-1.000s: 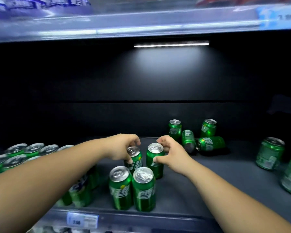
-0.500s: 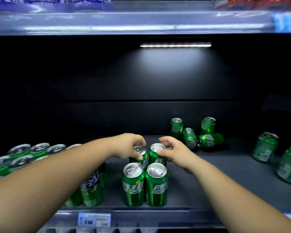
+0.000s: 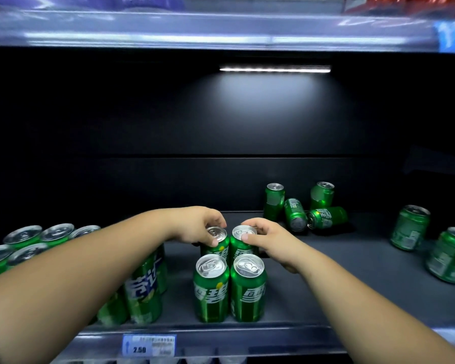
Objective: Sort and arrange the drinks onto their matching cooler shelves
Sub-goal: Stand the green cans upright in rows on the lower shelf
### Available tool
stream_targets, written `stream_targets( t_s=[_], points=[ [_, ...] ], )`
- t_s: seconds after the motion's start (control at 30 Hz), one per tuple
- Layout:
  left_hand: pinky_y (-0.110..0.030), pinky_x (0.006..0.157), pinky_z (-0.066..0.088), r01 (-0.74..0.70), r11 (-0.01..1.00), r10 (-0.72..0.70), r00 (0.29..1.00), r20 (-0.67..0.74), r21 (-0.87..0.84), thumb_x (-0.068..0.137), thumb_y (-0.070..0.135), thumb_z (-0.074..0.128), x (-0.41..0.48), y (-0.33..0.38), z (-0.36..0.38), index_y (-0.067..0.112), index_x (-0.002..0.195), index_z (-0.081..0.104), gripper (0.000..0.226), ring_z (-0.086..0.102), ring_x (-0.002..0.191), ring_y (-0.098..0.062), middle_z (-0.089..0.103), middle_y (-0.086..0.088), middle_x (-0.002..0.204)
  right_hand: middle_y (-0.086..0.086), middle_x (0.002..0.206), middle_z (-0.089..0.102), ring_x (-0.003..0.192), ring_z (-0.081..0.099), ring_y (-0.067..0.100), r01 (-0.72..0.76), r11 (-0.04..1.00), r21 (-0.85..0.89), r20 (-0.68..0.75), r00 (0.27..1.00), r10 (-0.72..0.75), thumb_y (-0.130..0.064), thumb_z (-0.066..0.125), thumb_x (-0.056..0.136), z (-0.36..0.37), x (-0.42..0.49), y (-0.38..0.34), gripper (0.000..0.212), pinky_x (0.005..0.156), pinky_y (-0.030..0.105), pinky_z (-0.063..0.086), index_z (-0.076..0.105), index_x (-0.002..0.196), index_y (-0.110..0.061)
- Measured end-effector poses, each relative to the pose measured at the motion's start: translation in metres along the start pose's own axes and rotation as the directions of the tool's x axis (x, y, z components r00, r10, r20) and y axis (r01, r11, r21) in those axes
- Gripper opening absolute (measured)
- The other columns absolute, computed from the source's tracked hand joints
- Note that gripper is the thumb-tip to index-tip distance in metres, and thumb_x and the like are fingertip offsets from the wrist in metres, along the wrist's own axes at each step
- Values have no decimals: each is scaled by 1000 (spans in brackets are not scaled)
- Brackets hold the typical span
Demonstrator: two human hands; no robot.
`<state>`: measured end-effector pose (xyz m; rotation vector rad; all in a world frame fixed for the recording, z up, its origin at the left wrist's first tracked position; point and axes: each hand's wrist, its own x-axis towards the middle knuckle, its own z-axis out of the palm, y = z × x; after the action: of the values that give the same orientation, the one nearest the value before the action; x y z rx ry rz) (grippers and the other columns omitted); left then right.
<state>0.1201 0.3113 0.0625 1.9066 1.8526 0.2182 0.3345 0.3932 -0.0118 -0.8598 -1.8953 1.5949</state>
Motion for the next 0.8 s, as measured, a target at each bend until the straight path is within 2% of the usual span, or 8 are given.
stream_targets(
  t_s=[0.07, 0.1, 0.2, 0.33, 0.43, 0.6, 0.8],
  points=[
    [-24, 90, 47, -22, 998, 21, 1000, 15, 58, 88, 17, 72, -1, 2, -1, 22, 133, 54, 48, 59, 105, -10, 59, 13, 113, 11, 107, 74, 91, 65, 15, -11, 1000, -19, 10, 1000, 12, -30, 79, 83, -1, -2, -2, 32, 81, 36, 50, 70, 112, -21],
    [-23, 92, 46, -29, 996, 27, 999, 22, 87, 89, 17, 71, 0, 3, -1, 23, 133, 54, 48, 58, 106, -9, 59, 13, 114, 12, 109, 74, 91, 64, 16, -12, 999, -32, 10, 1000, 13, -38, 81, 77, -1, -3, -2, 37, 81, 36, 49, 71, 110, -24],
    [-36, 100, 49, -39, 987, 33, 999, 42, 159, 90, 19, 69, 1, 2, 0, 26, 134, 53, 47, 59, 111, -14, 60, 9, 121, 6, 102, 75, 89, 64, 15, -23, 998, -60, 15, 1000, 23, -51, 81, 65, -1, -8, -3, 50, 80, 37, 49, 72, 107, -27],
    [-36, 101, 47, -69, 978, 56, 996, 70, 198, 90, 17, 69, 1, 4, -2, 26, 134, 53, 47, 58, 112, -15, 59, 8, 121, -3, 100, 74, 89, 65, 13, -52, 997, -56, 23, 998, 53, -44, 80, 79, -3, -12, -5, 37, 79, 35, 51, 72, 111, -28],
    [-35, 101, 47, -80, 973, 63, 994, 84, 217, 91, 16, 68, 0, 5, -2, 24, 135, 52, 47, 57, 112, -16, 59, 6, 120, -1, 105, 72, 90, 63, 16, -75, 996, -50, 25, 997, 76, -34, 73, 91, -5, -13, -5, 24, 78, 35, 51, 71, 114, -28],
    [-39, 98, 50, -115, 969, 91, 989, 118, 217, 90, 14, 68, -4, 2, -3, 24, 131, 52, 45, 60, 110, -19, 59, 7, 114, -2, 102, 73, 89, 60, 16, -60, 995, -76, 62, 996, 65, -34, 70, 94, -2, -19, -8, 19, 79, 34, 50, 72, 113, -29],
    [-40, 98, 51, -134, 967, 107, 985, 133, 216, 89, 14, 68, -8, 0, -1, 23, 132, 51, 47, 60, 110, -20, 59, 6, 116, -2, 105, 71, 91, 58, 19, -60, 997, -56, 84, 994, 65, -32, 64, 98, -1, -25, -4, 18, 82, 34, 49, 71, 114, -34]
  ],
)
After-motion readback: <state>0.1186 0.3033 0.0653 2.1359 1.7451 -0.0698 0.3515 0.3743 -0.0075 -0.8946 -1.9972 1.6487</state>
